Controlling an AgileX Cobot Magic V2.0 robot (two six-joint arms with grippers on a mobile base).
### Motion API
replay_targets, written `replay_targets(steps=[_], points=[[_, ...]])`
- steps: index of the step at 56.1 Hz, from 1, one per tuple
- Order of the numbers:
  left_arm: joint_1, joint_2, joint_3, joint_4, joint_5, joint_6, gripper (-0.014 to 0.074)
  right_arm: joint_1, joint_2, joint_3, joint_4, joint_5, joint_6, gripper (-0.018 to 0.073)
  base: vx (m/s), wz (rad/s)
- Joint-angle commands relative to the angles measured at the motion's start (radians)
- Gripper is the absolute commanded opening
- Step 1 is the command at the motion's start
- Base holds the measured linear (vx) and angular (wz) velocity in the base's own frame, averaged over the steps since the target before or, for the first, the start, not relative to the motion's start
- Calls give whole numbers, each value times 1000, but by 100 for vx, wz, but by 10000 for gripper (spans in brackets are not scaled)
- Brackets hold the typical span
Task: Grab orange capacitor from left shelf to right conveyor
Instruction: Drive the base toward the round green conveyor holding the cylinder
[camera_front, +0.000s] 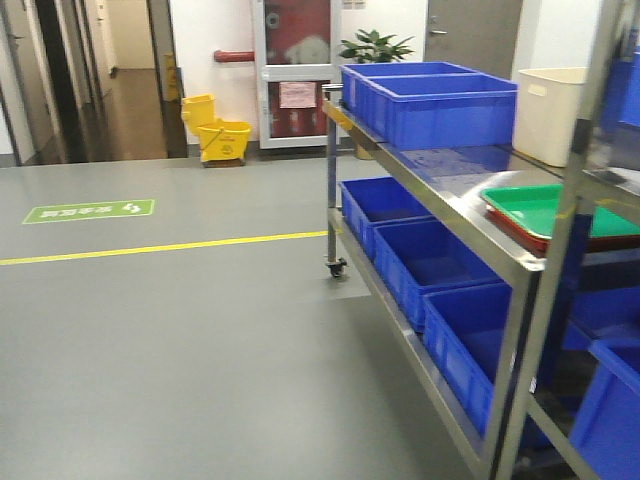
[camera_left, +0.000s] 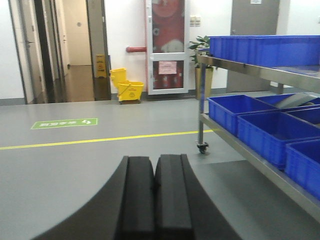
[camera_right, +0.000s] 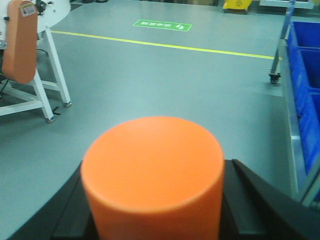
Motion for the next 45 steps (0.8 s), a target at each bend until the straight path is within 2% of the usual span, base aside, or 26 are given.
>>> replay_targets(steps=[1, 45], points=[[-6, -11, 32, -5, -82, -1, -6, -1, 5, -29, 7, -79, -13, 368, 10, 27], [-6, -11, 32, -5, -82, -1, -6, -1, 5, -29, 7, -79, -13, 368, 12, 25]])
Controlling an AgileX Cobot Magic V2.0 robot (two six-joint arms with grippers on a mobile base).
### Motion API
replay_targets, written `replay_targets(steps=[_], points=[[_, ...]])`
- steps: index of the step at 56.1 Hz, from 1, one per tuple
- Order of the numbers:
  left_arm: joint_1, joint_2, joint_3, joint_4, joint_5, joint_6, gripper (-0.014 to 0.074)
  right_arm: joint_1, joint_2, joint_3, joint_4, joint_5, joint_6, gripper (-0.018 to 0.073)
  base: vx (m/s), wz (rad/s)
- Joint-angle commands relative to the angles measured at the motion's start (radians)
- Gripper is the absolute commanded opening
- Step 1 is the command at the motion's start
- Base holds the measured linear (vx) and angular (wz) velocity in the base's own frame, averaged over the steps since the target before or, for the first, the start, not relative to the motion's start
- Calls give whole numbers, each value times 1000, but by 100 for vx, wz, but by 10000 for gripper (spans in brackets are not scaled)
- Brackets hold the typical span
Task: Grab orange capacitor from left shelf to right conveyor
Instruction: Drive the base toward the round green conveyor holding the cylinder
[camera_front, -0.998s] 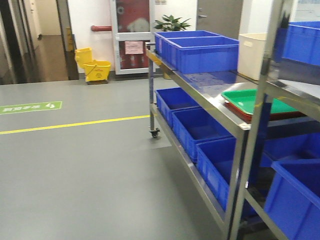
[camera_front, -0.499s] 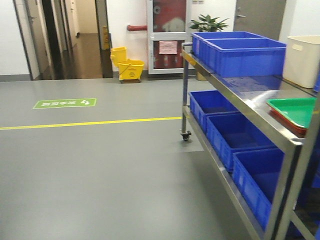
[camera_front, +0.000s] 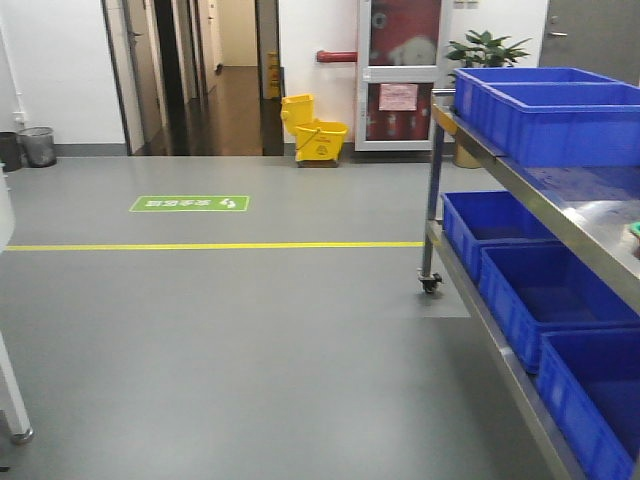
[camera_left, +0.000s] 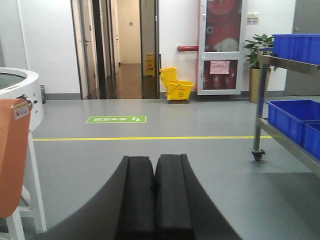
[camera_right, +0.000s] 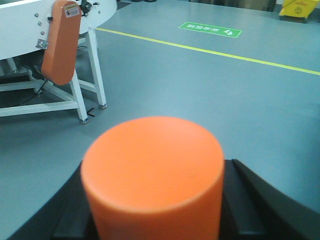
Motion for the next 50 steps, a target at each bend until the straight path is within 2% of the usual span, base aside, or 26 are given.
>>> replay_targets(steps=[1, 50], points=[[-6, -11, 32, -5, -82, -1, -6, -1, 5, -29, 7, -80, -12, 368, 14, 23], [-6, -11, 32, -5, -82, -1, -6, -1, 5, -29, 7, -80, -12, 368, 18, 22]])
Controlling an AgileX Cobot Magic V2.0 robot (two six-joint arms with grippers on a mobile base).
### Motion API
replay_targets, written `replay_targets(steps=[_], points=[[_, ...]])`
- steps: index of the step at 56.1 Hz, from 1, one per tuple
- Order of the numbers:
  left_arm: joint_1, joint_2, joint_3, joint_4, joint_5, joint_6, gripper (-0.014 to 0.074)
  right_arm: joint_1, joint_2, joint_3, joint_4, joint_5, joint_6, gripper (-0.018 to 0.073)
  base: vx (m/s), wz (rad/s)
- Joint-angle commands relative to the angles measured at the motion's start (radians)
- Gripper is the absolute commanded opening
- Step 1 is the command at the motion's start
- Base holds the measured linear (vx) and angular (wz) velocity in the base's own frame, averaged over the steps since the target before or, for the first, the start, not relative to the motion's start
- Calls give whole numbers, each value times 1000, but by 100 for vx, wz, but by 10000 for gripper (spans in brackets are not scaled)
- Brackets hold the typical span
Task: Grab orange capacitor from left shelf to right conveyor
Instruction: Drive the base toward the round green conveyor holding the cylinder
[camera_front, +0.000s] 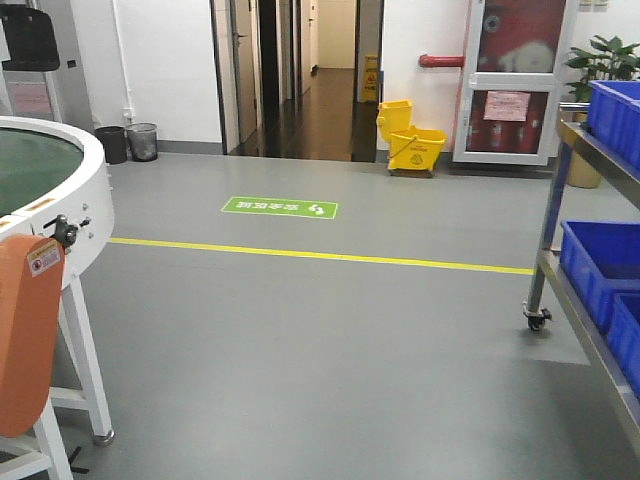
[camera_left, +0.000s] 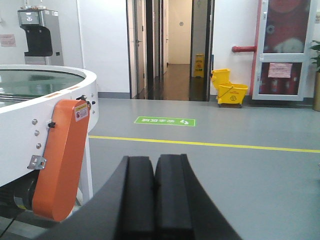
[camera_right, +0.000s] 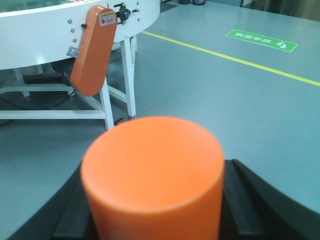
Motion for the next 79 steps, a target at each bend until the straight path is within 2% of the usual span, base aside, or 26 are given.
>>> replay_targets(steps=[1, 79], points=[[-6, -11, 32, -5, -82, -1, -6, -1, 5, -29, 7, -81, -11, 368, 24, 10], [-6, -11, 32, -5, -82, -1, -6, -1, 5, -29, 7, -81, -11, 368, 29, 11]])
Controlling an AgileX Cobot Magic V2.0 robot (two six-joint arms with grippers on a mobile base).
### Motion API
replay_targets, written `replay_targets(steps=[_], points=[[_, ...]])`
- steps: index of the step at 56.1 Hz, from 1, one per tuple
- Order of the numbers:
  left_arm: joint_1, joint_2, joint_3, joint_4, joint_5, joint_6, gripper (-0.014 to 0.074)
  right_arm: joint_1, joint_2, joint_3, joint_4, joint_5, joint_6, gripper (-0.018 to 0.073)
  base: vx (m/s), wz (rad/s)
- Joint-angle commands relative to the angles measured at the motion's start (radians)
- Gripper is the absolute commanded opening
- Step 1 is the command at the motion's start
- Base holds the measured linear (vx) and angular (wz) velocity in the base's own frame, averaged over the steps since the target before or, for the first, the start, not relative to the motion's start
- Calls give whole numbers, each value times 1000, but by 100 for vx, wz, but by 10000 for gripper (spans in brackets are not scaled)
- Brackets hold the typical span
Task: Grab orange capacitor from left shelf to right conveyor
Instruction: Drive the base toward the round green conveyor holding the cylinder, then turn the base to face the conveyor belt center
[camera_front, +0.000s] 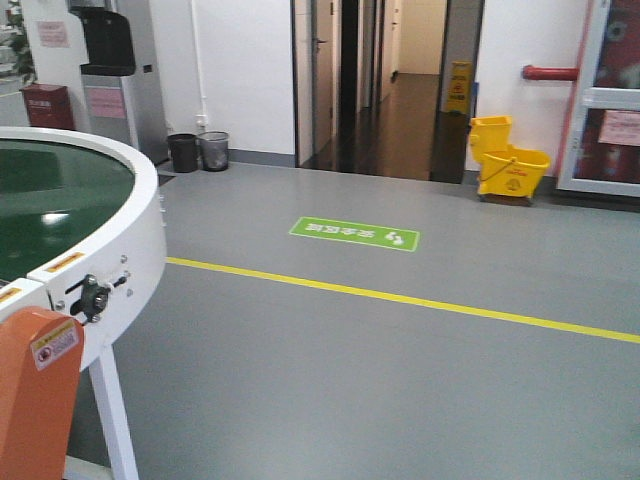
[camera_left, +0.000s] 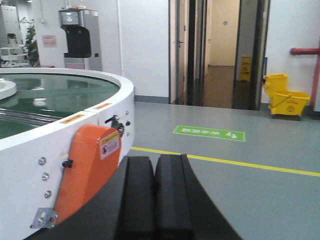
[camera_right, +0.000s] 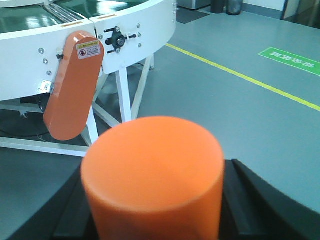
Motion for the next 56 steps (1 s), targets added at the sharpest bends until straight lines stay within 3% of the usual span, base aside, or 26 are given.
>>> replay_targets(steps=[1, 56], points=[[-6, -11, 32, -5, -82, -1, -6, -1, 5, -29, 7, -82, -11, 368, 29, 27], [-6, -11, 32, -5, -82, -1, -6, -1, 5, -29, 7, -81, -11, 368, 25, 33]])
